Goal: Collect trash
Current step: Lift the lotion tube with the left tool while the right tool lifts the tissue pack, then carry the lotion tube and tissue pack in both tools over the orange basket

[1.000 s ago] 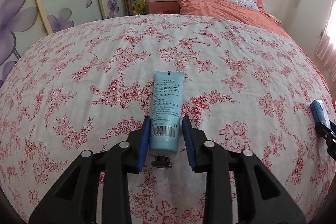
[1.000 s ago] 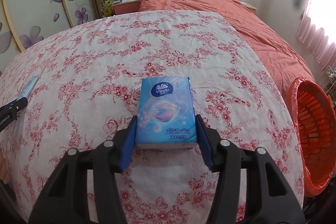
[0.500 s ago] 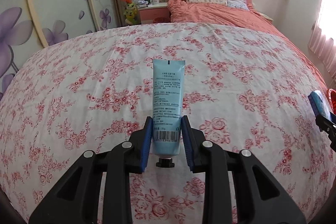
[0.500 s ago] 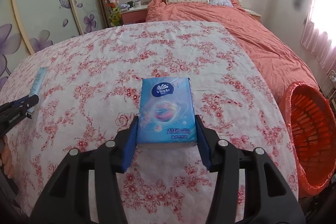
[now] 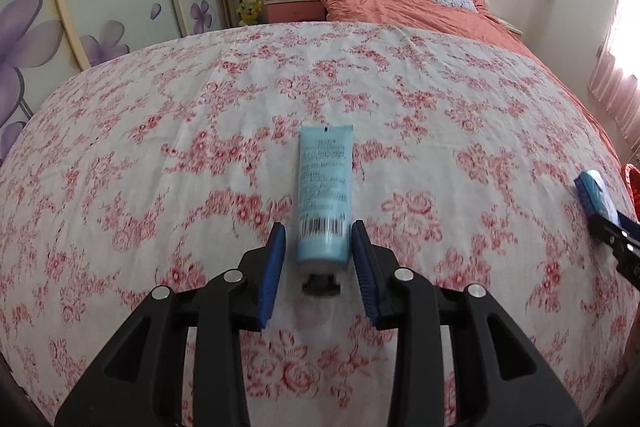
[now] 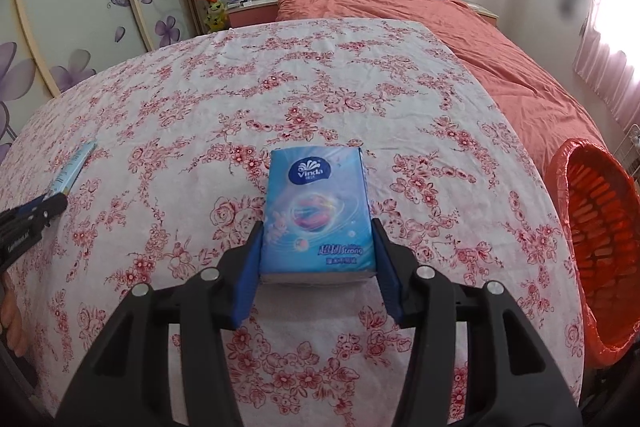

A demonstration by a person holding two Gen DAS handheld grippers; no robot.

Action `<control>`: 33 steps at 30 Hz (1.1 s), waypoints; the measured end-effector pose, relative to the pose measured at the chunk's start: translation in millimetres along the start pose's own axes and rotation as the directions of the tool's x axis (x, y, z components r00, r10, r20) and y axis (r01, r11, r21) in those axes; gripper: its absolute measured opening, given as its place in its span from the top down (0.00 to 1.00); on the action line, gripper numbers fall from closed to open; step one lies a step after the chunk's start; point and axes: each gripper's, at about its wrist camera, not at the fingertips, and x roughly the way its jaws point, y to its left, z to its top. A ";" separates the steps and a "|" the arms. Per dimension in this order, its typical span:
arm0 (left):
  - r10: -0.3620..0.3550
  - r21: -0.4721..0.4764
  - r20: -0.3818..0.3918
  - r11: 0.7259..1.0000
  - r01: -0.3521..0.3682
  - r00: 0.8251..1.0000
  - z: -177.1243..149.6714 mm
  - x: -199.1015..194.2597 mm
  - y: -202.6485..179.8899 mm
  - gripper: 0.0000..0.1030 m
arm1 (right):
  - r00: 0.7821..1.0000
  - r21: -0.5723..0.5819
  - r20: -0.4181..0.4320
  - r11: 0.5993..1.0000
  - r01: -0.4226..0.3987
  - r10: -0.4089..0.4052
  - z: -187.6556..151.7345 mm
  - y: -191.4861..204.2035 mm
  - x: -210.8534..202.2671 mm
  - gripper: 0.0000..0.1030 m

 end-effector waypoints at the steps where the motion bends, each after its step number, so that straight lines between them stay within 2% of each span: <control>1: 0.005 0.002 0.003 1.000 -0.005 1.000 -1.5 -0.9 -0.1 0.66 | 1.000 -0.002 0.000 1.000 0.002 -0.002 0.0 0.1 -0.1 0.51; 3: -0.005 -0.003 0.006 1.000 0.005 1.000 -1.9 -1.5 0.1 0.74 | 1.000 -0.008 -0.001 1.000 0.005 -0.005 -0.2 1.3 0.1 0.51; 9: -0.008 0.012 0.018 1.000 0.008 1.000 1.0 -5.7 -5.2 0.74 | 0.999 -0.020 0.033 1.000 -0.001 0.002 -2.7 1.3 -16.0 0.52; 18: -0.015 0.061 0.095 0.998 0.009 0.995 13.3 -30.0 -29.3 0.74 | 0.994 0.007 0.105 1.000 -0.007 0.007 4.5 -16.5 -52.8 0.52; 25: -0.044 0.042 0.080 0.998 0.041 0.996 10.5 -30.3 -36.6 0.75 | 0.994 0.014 0.112 1.000 -0.007 0.006 -0.2 -25.0 -62.7 0.52; 33: -0.071 0.077 0.166 0.995 0.059 0.983 25.7 -69.2 -59.8 0.75 | 0.982 0.044 0.190 0.999 -0.019 0.010 7.9 -39.0 -98.8 0.52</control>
